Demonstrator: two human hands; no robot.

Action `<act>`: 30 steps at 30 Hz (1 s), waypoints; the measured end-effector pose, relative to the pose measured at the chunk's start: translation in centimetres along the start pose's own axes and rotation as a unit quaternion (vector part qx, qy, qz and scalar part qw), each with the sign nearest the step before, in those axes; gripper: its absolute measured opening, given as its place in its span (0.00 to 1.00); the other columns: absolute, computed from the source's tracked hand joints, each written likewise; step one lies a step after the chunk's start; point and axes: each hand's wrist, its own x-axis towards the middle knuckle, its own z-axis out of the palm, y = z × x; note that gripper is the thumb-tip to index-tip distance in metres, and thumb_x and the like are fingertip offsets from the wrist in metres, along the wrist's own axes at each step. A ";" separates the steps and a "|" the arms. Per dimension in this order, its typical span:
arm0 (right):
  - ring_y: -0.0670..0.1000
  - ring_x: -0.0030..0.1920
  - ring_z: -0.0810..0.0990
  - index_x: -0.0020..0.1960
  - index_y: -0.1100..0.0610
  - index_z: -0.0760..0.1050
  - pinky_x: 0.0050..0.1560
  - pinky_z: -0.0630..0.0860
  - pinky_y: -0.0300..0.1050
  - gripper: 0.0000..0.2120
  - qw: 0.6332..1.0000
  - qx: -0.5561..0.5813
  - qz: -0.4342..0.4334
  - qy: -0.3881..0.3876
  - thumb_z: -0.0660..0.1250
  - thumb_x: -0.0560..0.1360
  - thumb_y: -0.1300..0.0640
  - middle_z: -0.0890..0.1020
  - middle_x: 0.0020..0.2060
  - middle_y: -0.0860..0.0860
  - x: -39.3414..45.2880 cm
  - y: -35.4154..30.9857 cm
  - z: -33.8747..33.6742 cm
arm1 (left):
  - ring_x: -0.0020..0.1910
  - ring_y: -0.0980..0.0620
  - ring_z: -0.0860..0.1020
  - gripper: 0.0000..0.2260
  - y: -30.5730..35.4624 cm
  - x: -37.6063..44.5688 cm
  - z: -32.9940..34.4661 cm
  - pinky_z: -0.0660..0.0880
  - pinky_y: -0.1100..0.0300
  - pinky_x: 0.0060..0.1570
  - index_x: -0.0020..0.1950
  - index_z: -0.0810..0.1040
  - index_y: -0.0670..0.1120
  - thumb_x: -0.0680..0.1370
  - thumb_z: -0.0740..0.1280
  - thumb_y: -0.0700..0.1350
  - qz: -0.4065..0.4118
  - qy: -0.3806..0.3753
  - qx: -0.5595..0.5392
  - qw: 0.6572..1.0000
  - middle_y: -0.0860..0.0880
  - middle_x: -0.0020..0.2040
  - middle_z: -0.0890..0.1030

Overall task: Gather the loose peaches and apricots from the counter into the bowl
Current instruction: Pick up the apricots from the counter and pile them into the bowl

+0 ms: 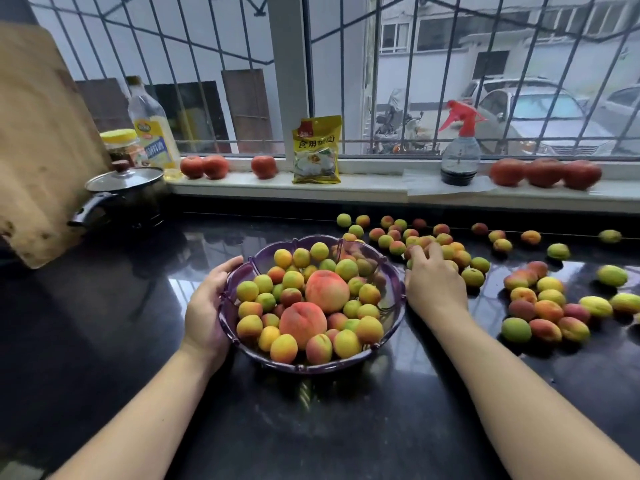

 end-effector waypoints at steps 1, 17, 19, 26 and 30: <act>0.61 0.48 0.80 0.62 0.55 0.73 0.35 0.68 0.47 0.12 1.000 0.005 -0.011 0.003 0.66 0.80 0.58 0.74 0.56 0.56 0.1 0.0 0.0 | 0.48 0.48 0.86 0.18 0.0 0.1 -0.1 0.85 0.55 0.45 0.70 0.74 0.37 0.85 0.54 0.42 0.000 0.003 0.007 1.000 0.43 0.50 0.87; 0.40 0.43 0.85 0.58 0.48 0.84 0.44 0.79 0.36 0.14 0.773 0.516 -0.171 -0.326 0.69 0.79 0.63 0.87 0.47 0.43 0.5 -3.1 -14.8 | 0.67 0.31 0.78 0.18 -0.7 1.7 -1.3 0.71 0.32 0.70 0.68 0.77 0.38 0.84 0.57 0.45 -0.035 0.062 0.032 0.997 0.33 0.63 0.82; 0.44 0.56 0.84 0.59 0.45 0.84 0.58 0.79 0.45 0.14 0.760 0.476 -0.231 -0.377 0.70 0.78 0.61 0.85 0.57 0.44 0.0 -4.1 -15.1 | 0.67 0.30 0.77 0.17 -0.6 1.8 -1.3 0.70 0.31 0.70 0.67 0.78 0.39 0.83 0.59 0.46 -0.038 0.066 0.026 0.997 0.33 0.63 0.82; 0.44 0.50 0.82 0.57 0.39 0.80 0.57 0.79 0.49 0.14 0.768 0.340 -0.297 -0.453 0.75 0.75 0.54 0.81 0.53 0.39 -1.6 -7.3 -13.3 | 0.65 0.31 0.78 0.22 -0.1 1.1 -0.6 0.70 0.30 0.70 0.65 0.80 0.39 0.75 0.66 0.48 -0.025 0.070 0.042 0.996 0.33 0.62 0.82; 0.39 0.54 0.77 0.58 0.38 0.77 0.54 0.76 0.39 0.13 0.793 0.263 -0.332 -0.438 0.74 0.76 0.48 0.77 0.54 0.37 -2.4 -8.4 -13.3 | 0.65 0.30 0.78 0.22 0.0 1.0 -0.6 0.69 0.29 0.70 0.65 0.80 0.39 0.74 0.67 0.48 -0.034 0.063 0.044 0.996 0.32 0.62 0.82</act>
